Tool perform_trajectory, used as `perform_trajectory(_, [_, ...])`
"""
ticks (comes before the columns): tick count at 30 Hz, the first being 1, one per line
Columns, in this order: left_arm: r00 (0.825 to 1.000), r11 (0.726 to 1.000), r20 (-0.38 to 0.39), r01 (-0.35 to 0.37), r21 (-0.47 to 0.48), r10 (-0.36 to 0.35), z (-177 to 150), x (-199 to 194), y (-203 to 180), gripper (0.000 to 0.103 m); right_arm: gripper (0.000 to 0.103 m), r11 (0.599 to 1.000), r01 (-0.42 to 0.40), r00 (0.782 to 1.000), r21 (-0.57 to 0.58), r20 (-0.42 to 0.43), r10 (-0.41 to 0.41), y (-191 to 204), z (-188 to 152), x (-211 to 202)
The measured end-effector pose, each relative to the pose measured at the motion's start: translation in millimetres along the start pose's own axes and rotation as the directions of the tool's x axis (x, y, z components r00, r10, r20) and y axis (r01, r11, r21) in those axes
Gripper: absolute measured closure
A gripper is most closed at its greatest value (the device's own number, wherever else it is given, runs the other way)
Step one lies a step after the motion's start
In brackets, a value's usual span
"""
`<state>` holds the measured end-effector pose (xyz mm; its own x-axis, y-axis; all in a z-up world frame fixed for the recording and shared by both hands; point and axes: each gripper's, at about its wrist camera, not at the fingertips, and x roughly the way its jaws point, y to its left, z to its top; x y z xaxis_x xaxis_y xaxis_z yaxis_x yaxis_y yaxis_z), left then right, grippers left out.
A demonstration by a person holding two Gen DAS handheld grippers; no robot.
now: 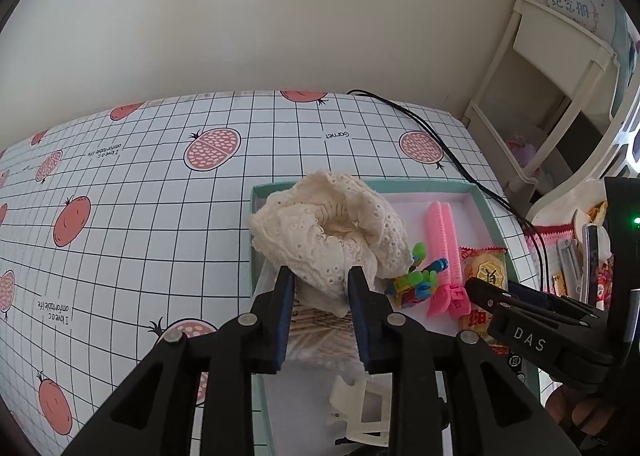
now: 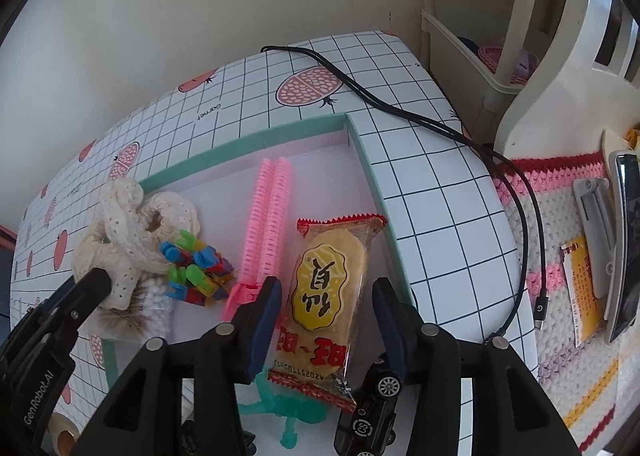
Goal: Organize objects
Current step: 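Open the left tool releasing the scrunchie while the right tool releases the snack packet in the tray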
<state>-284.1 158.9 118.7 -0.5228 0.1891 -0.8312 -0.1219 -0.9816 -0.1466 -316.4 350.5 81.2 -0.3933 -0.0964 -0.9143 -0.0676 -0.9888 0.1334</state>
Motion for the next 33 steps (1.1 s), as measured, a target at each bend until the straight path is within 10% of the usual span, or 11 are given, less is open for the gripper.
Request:
perform_trajectory(17, [0.998, 1.0, 0.058, -0.021, -0.004, 0.022, 15.8, -28.2, 3.8, 0.06, 0.051, 0.999, -0.027, 0.998, -0.035, 0.053, 0.028, 17.5, 8.8, -33.3])
perform_trajectory(33, [0.993, 0.992, 0.065, -0.095, -0.085, 0.101, 15.8, -22.5, 29.3, 0.021, 0.004, 0.998, -0.046, 0.996, -0.036, 0.071, 0.049, 19.8, 8.4, -31.1])
